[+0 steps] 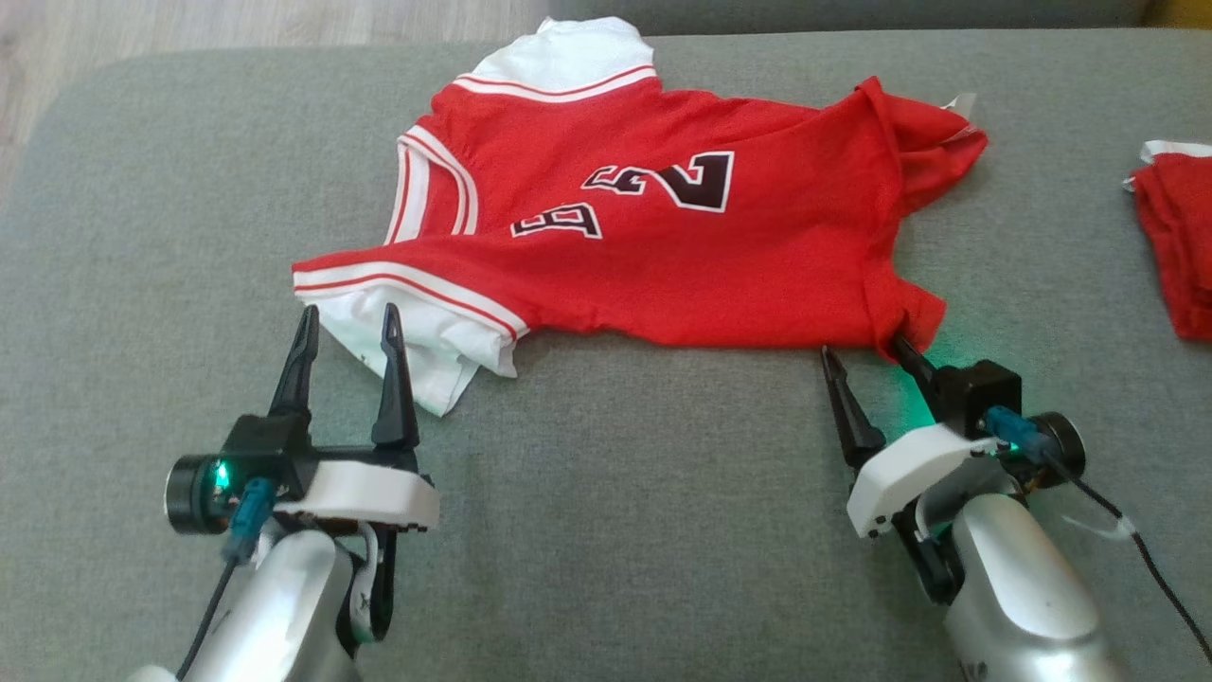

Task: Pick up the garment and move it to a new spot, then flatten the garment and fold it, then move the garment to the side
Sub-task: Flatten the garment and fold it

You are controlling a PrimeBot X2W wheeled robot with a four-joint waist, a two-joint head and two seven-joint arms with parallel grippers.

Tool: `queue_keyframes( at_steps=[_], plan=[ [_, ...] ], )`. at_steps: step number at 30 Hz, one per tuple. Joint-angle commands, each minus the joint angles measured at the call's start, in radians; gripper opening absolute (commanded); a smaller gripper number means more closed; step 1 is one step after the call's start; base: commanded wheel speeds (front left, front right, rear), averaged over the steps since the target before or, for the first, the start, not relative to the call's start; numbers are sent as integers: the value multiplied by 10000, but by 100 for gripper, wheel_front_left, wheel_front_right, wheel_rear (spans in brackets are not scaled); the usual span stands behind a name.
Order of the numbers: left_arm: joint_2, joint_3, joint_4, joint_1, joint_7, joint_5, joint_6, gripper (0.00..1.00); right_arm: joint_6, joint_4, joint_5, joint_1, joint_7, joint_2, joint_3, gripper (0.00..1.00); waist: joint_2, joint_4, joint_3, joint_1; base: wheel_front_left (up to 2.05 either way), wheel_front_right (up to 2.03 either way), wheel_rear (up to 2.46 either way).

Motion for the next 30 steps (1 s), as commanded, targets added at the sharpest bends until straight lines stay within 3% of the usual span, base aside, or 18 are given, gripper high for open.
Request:
queue_keyframes(
  at_steps=[1,7,8,9,18,23,30],
  plan=[
    [138,320,-212,-328,-119,114,-22,100,-7,-118,-105,-321,-27,7,172,100,0,37,46,-1,0,0,0],
    [-1,445,-168,-353,-123,272,-135,100,-7,757,-443,-835,-28,7,-91,100,0,58,104,-1,0,0,0],
    [-19,467,-152,-348,-124,295,-152,100,-7,856,-413,-904,-42,7,-85,41,0,30,97,-1,0,0,0],
    [-30,496,-136,-341,-124,316,-166,100,-7,920,-339,-964,-79,7,-48,0,0,-12,88,-1,0,0,0],
    [-75,713,108,-166,-125,447,-331,100,-7,202,1426,-756,-453,7,1352,0,0,-706,-395,-1,0,0,0],
    [-145,812,258,1,-125,463,-411,100,-7,-1292,2694,-324,-136,-15,2392,0,0,-1011,-851,-1,0,0,0],
    [-243,921,398,270,-125,474,-547,100,-7,-3867,3936,219,736,-598,3094,0,0,-1031,-1347,-1,0,0,0]
  ],
)
